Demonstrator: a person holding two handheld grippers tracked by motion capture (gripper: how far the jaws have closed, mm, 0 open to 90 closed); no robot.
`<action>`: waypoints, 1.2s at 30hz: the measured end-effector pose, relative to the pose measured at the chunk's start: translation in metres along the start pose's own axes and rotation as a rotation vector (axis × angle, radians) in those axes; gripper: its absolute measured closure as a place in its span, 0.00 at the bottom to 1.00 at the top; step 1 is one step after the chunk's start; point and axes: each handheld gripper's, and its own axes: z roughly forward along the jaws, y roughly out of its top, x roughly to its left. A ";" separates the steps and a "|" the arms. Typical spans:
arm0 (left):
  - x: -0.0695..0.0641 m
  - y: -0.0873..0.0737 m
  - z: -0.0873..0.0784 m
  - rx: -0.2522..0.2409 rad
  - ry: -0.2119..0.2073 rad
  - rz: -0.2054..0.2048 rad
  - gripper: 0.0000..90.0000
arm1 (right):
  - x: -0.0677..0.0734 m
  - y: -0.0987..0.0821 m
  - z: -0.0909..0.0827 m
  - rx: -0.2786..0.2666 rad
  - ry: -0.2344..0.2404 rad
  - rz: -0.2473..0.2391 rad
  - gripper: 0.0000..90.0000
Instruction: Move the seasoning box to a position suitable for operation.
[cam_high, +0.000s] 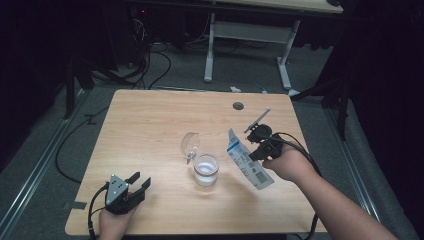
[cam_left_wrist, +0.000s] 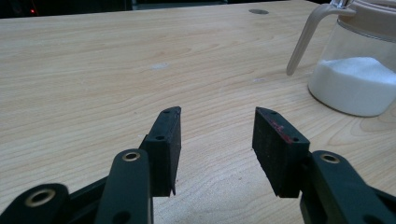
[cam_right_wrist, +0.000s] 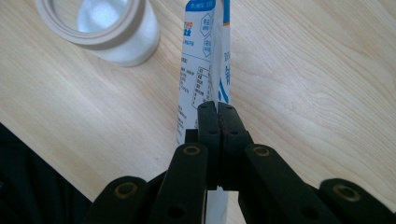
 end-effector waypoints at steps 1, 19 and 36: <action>0.000 0.000 0.000 0.000 0.000 -0.001 0.58 | -0.001 -0.001 0.001 0.005 0.001 0.019 1.00; 0.003 0.000 -0.003 -0.012 0.008 -0.015 0.58 | -0.048 -0.011 0.025 0.044 -0.031 0.145 1.00; 0.004 0.000 -0.006 -0.023 0.017 -0.026 0.59 | -0.052 -0.015 0.028 -0.012 -0.079 0.160 1.00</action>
